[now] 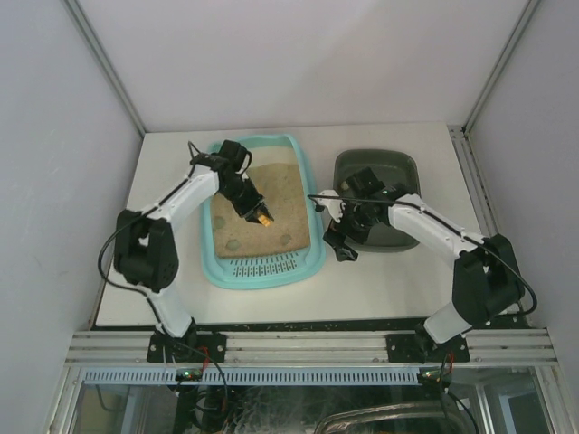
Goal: Clean the litter box
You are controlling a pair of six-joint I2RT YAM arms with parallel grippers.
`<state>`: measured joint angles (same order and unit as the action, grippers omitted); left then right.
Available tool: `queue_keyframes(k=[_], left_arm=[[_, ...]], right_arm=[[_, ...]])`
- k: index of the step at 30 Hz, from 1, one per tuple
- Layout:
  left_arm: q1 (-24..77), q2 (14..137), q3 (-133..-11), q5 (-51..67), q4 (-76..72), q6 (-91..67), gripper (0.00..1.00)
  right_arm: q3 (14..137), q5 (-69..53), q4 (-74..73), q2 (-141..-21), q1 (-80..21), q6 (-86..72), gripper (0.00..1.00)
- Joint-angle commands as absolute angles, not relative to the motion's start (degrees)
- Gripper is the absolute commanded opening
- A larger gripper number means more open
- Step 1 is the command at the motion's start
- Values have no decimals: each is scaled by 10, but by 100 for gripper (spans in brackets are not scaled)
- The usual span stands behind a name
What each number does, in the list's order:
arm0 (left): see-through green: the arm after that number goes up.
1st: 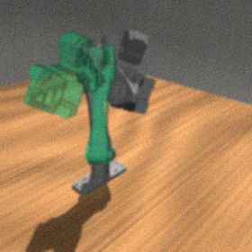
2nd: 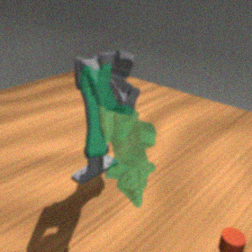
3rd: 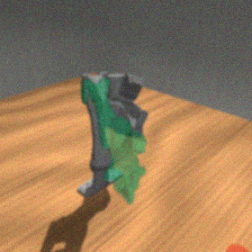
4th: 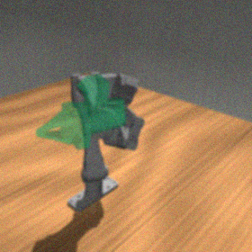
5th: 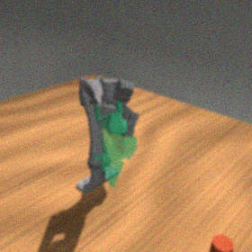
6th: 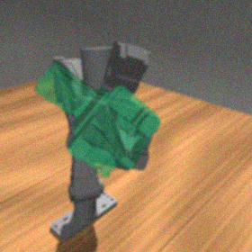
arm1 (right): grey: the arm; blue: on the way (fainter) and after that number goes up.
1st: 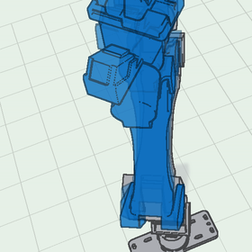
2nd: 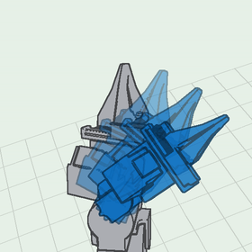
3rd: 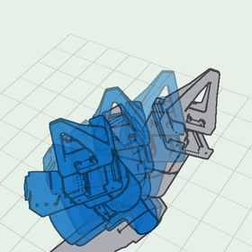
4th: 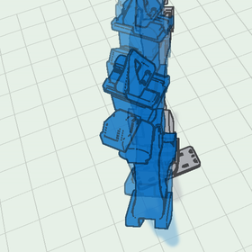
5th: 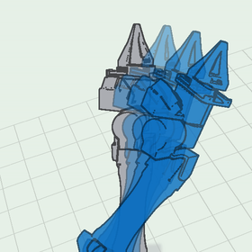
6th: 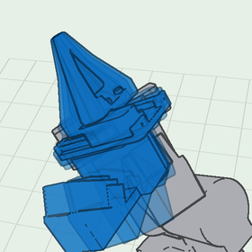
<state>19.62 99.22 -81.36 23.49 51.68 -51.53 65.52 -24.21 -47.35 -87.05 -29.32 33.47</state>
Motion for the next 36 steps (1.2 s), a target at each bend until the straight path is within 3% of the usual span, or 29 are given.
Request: queue_keyframes(k=[1, 6, 22, 29, 36], left_arm=[[192, 1079, -948, 154, 648, -532, 0], [191, 1158, -1042, 112, 708, -512, 0], [175, 1218, -1107, -85, 754, -451, 0], [177, 1312, -1218, -75, 779, -330, 0], [183, 1314, -1194, 4, 756, -281, 0]], right_arm=[[687, -259, -466, -894, -298, 339, 100], [704, -309, -472, -931, -300, 318, 100], [754, -412, -451, -983, -336, 242, 100], [754, -430, -433, -989, -334, 214, 100], [754, -464, -428, -983, -331, 187, 100]])
